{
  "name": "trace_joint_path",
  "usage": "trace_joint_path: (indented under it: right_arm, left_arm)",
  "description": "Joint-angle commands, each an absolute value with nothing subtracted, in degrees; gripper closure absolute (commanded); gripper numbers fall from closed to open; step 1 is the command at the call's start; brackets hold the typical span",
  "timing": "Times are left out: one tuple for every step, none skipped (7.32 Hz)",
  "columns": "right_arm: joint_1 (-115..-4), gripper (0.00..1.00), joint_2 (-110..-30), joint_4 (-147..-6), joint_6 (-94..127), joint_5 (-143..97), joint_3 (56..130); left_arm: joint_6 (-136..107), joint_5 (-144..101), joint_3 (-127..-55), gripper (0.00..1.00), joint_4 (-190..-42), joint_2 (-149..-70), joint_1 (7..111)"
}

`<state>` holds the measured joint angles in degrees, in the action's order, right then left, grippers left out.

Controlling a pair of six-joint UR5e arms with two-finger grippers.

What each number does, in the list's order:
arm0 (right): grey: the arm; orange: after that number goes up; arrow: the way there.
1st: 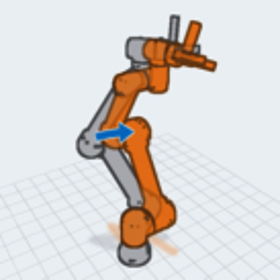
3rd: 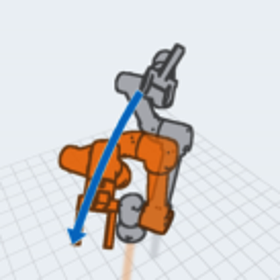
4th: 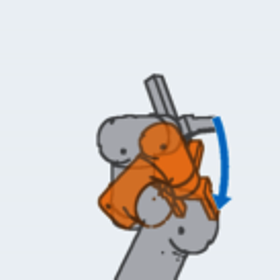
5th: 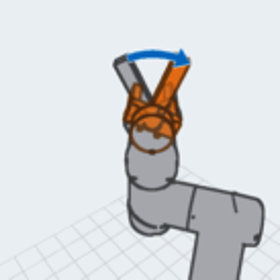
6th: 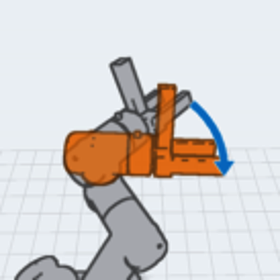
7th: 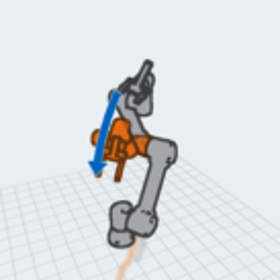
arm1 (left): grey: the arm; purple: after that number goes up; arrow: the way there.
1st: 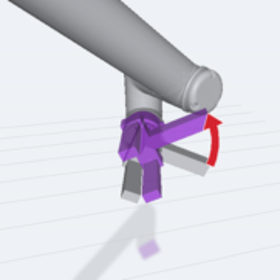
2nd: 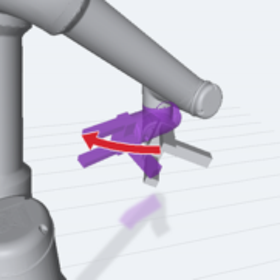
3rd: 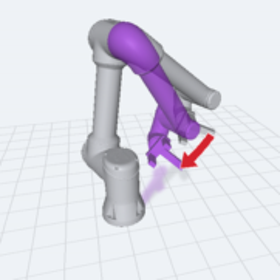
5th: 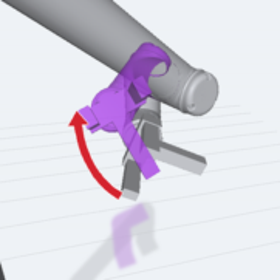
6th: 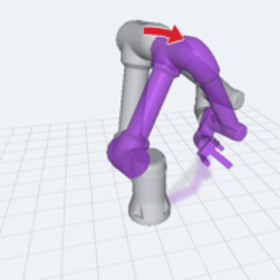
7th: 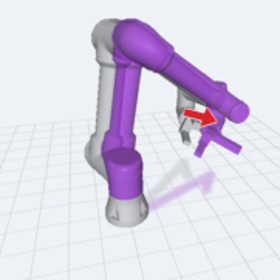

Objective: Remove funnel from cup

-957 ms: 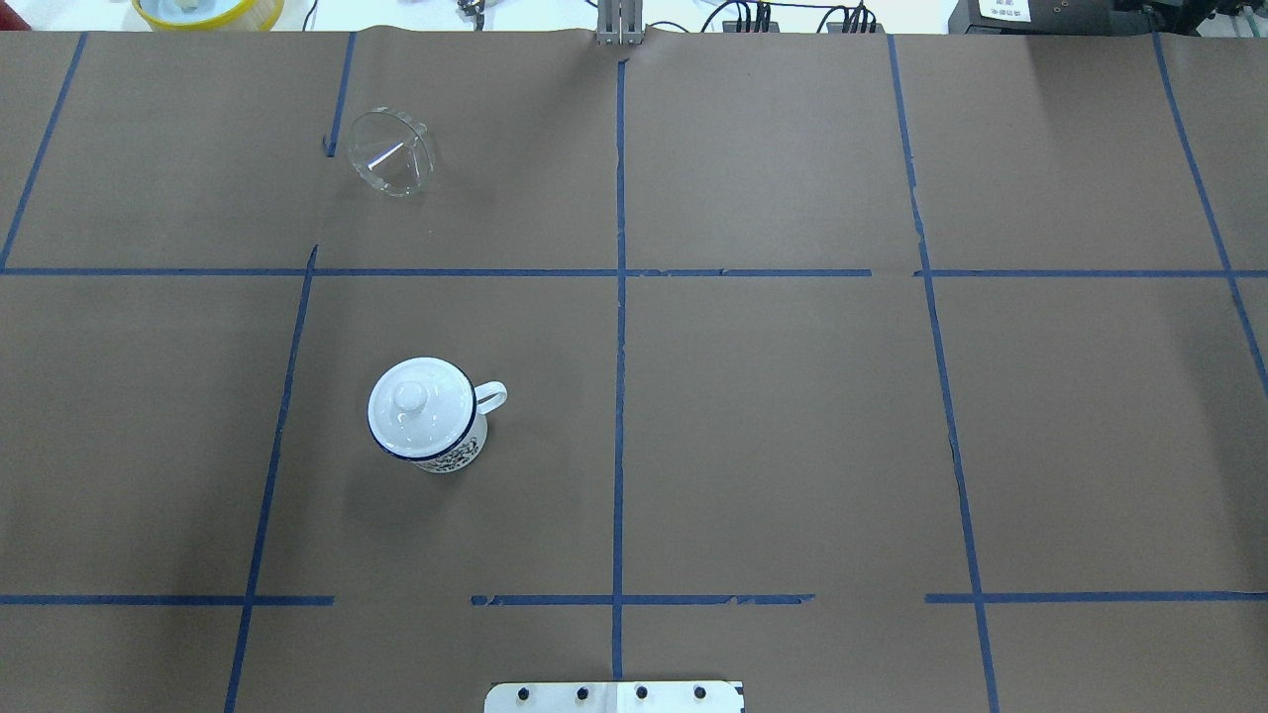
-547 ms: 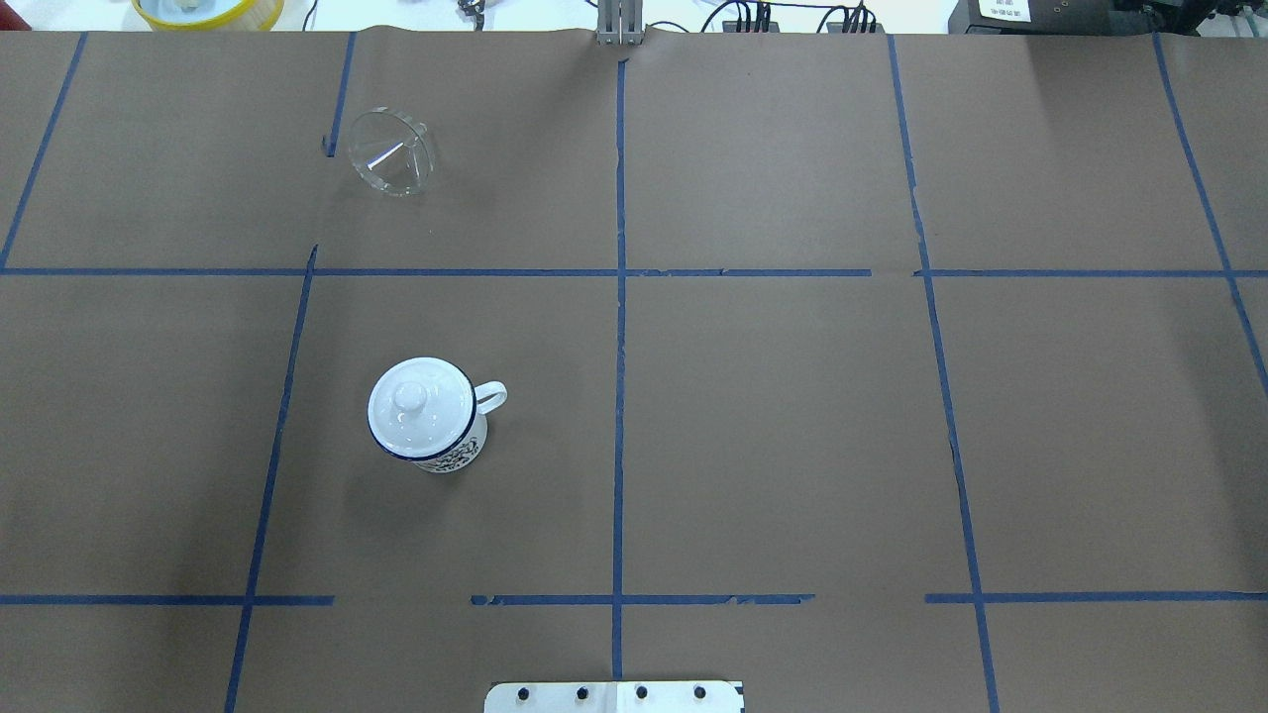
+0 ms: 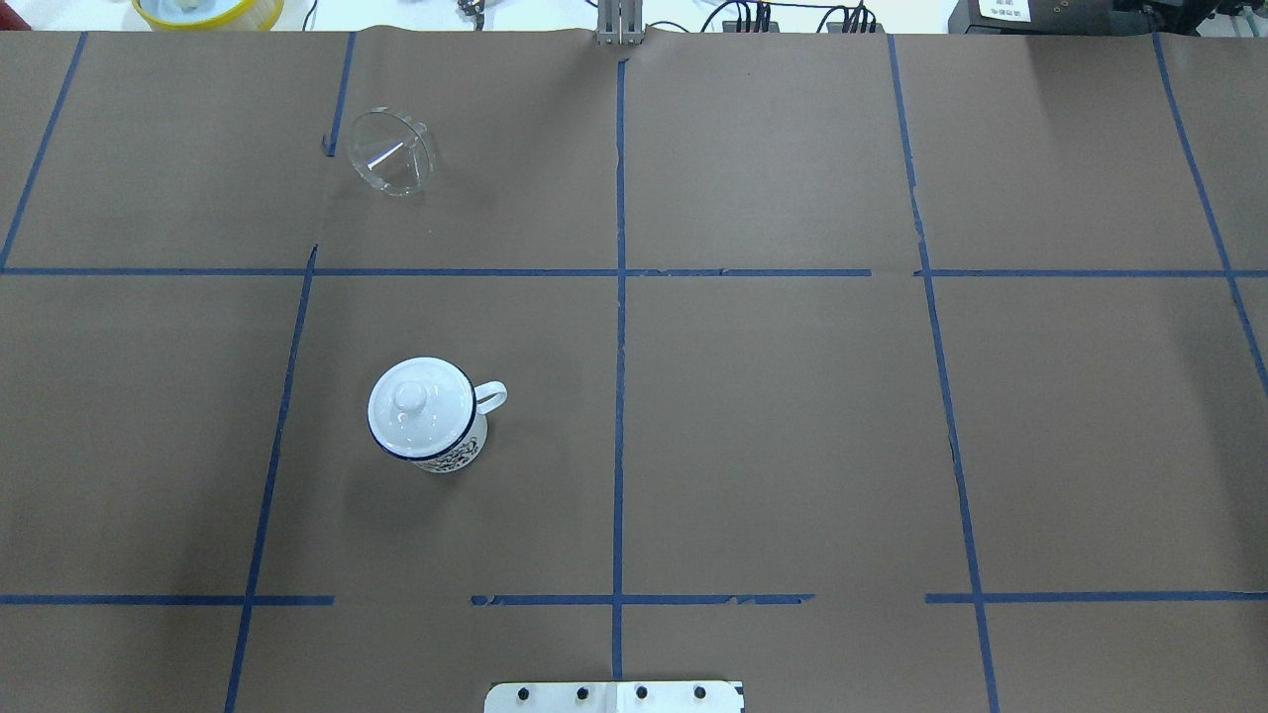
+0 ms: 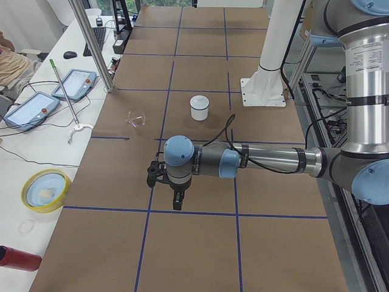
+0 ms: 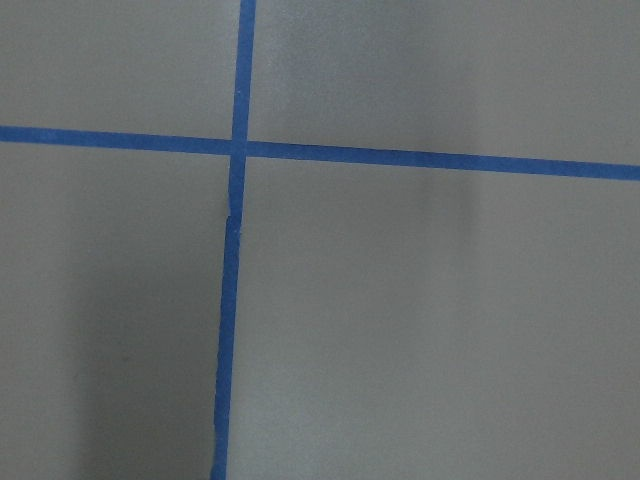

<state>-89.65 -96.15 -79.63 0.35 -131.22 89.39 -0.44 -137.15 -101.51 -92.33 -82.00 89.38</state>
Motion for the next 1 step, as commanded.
trace_joint_path:
  right_arm:
    - [-89.6, 0.00, -96.2, -79.6, 0.4, -131.2, 89.4]
  left_arm:
    - [-0.4, -137.1, -101.6, 0.00, -92.4, -82.0, 89.4]
